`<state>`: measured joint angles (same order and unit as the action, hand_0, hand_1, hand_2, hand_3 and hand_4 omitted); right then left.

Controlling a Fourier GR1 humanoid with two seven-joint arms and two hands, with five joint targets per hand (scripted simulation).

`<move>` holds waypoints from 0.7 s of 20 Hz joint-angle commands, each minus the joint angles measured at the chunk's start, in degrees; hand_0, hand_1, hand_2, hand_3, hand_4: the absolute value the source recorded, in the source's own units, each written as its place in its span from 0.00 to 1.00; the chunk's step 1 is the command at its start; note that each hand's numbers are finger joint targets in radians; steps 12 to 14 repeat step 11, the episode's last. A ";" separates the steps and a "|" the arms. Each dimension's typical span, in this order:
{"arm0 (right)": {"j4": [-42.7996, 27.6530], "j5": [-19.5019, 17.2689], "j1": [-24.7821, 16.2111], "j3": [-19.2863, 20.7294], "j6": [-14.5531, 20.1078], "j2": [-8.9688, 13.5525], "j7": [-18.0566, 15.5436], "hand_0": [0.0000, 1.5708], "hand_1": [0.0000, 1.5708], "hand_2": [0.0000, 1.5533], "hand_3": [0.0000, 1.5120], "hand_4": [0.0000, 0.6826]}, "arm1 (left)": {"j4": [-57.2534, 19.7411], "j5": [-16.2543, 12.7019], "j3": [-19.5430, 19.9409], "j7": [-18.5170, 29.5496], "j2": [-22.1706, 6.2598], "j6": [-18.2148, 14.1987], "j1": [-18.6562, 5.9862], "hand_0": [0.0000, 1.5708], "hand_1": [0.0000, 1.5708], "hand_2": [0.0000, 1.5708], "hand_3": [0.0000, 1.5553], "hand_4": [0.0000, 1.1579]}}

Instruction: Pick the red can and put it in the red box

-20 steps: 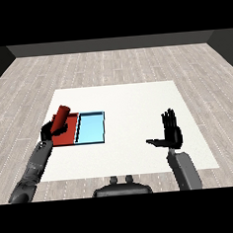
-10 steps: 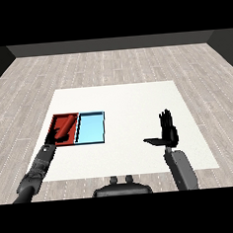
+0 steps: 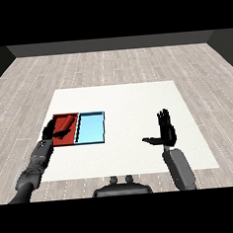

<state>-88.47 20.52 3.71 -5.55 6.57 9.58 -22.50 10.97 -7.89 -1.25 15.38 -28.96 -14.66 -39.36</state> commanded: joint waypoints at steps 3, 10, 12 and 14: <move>-1.42 2.45 0.42 1.31 -1.71 0.77 1.15 0.00 0.00 0.00 0.00 0.00 | 11.64 -12.23 10.81 17.93 4.49 11.51 -0.01 0.00 0.00 0.00 0.00 0.00; 1.73 -1.12 0.40 -0.35 -3.67 2.21 -1.74 0.00 0.00 0.00 0.00 0.00 | 26.93 -17.78 10.60 28.98 15.76 22.97 7.16 0.00 0.00 0.00 0.00 0.00; 1.25 -0.37 -0.53 0.19 -4.38 1.91 -3.12 0.00 0.00 0.00 0.00 0.00 | 30.09 -17.60 9.37 28.51 16.79 23.04 10.04 0.00 0.00 0.00 0.00 0.00; 1.25 -0.37 -0.53 0.19 -4.38 1.91 -3.12 0.00 0.00 0.00 0.00 0.00 | 30.09 -17.60 9.37 28.51 16.79 23.04 10.04 0.00 0.00 0.00 0.00 0.00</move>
